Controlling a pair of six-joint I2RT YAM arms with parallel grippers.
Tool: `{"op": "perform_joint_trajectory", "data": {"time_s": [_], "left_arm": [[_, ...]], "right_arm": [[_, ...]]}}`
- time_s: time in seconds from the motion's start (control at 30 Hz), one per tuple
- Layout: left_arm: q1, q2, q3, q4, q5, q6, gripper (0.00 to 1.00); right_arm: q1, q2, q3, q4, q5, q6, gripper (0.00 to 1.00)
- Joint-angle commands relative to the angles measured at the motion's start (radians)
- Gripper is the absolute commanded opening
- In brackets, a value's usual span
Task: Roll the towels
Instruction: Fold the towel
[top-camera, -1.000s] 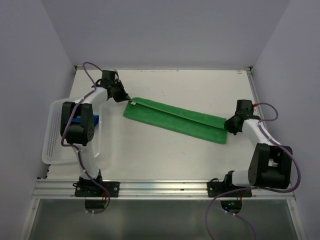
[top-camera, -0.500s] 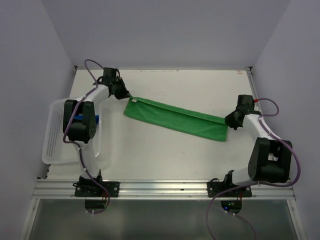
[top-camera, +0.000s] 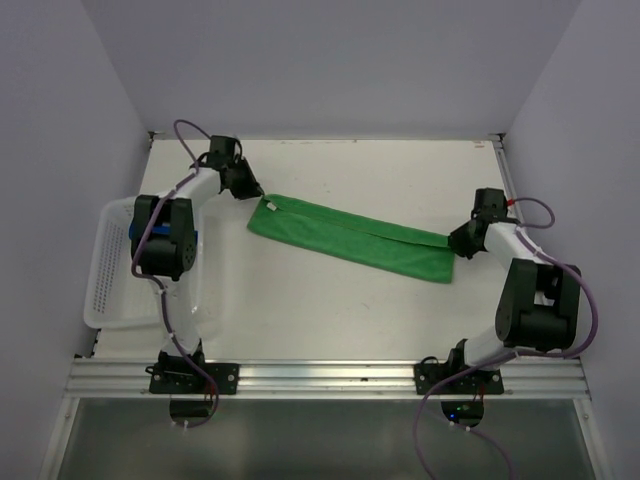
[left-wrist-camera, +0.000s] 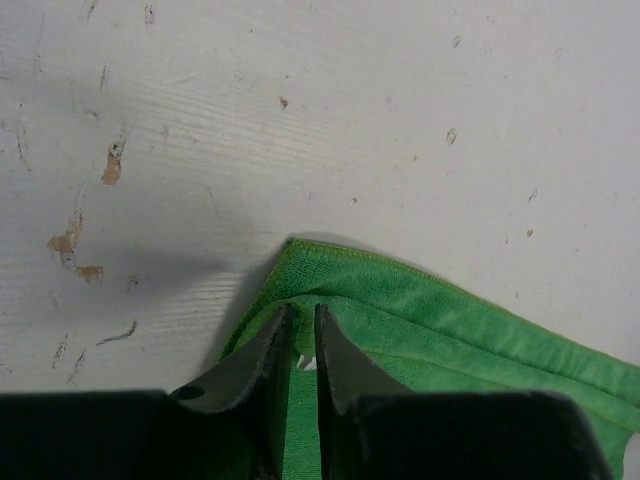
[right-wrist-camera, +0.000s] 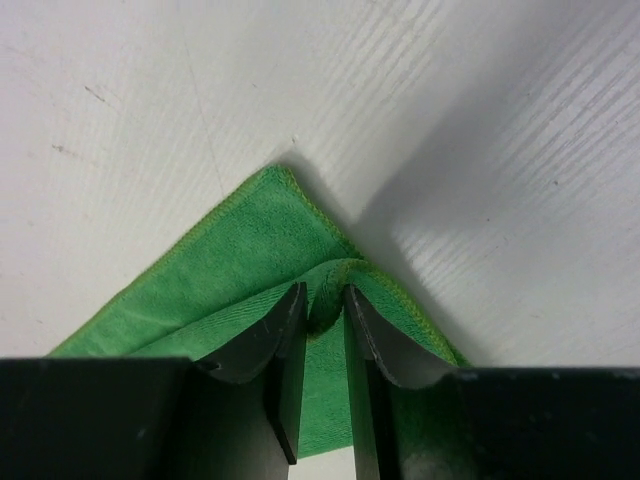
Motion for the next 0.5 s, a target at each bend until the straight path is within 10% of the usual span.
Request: {"op": "perform_joint_trajectory", "data": {"time_s": [0.0, 0.13, 0.47], "left_arm": [[-0.005, 0.013, 0.055, 0.002, 0.002, 0.015, 0.19], [-0.006, 0.024, 0.069, 0.007, 0.008, 0.014, 0.30], [-0.008, 0.029, 0.095, 0.005, 0.021, 0.021, 0.31]], "right_arm": [[-0.008, 0.008, 0.041, 0.053, -0.016, -0.002, 0.26], [-0.008, 0.022, 0.063, 0.062, -0.028, -0.007, 0.44], [-0.009, 0.027, 0.089, 0.030, -0.030, -0.030, 0.48]]}}
